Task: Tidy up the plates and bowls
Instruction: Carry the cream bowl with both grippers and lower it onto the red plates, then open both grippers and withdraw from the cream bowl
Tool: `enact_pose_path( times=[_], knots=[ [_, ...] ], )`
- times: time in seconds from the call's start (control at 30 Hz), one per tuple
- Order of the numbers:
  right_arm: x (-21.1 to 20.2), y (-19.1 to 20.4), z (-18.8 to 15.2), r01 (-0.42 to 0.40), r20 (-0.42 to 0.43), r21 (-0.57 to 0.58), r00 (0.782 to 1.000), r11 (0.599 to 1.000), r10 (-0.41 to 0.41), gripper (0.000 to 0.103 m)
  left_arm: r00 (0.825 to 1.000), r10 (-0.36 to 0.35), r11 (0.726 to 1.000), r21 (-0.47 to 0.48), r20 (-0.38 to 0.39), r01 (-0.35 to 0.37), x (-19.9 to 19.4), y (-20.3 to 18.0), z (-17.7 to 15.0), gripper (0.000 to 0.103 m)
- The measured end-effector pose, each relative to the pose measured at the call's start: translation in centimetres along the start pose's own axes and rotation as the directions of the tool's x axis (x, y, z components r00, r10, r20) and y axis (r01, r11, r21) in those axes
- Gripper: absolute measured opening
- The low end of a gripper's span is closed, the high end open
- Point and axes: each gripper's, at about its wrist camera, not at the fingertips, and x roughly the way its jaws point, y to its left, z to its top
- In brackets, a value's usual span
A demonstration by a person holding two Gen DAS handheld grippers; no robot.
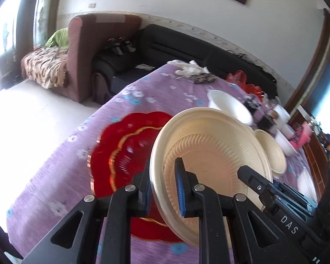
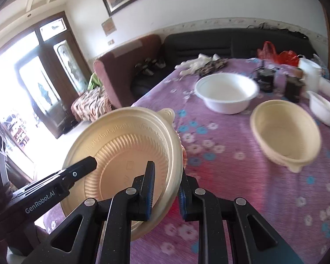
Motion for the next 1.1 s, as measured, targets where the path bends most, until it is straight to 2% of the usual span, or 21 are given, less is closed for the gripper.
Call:
enact_pose_path(
  times=[0.23,0.5,0.6,0.7,0.8,1.03,1.1],
  knots=[
    [4.2,1.7,0.6,0.029,-0.056,-0.033,0.998,0.999,-0.030,0.021,0.996,0.043,0.998,-0.034,-0.083,-0.046,3.8,2.8,0.7,0.018],
    [6.9,1.8,0.6,0.049,-0.097,-0.036,0.994,0.998,-0.052,0.021,0.992,0.062,0.997,-0.039,-0.107,-0.066,5.2,3.6,1.0,0.020],
    [7.4,1.9,0.6,0.059,-0.102,-0.042,0.993,0.997,-0.063,0.021,0.994,0.044,0.998,-0.049,-0.100,-0.049,5.2,3.8,1.2,0.040],
    [7.7,2.0,0.6,0.078,-0.098,-0.054,0.992,0.995,-0.083,0.021,0.995,0.032,0.998,-0.044,-0.090,-0.036,4.9,3.5,1.2,0.049],
    [7.8,2.1,0.5,0.087,-0.085,-0.060,0.992,0.994,-0.092,0.021,0.997,0.030,0.999,-0.035,-0.067,-0.032,4.4,3.2,1.2,0.065],
    [6.8,2.4,0.6,0.096,-0.034,-0.054,0.995,0.994,-0.098,0.025,1.000,0.006,0.998,-0.063,-0.014,-0.007,2.3,3.7,1.6,0.067],
    [5.9,2.5,0.9,0.095,-0.007,-0.052,0.995,0.994,-0.096,0.029,1.000,0.003,0.998,-0.070,-0.003,-0.004,1.8,3.7,1.8,0.070]
  ],
)
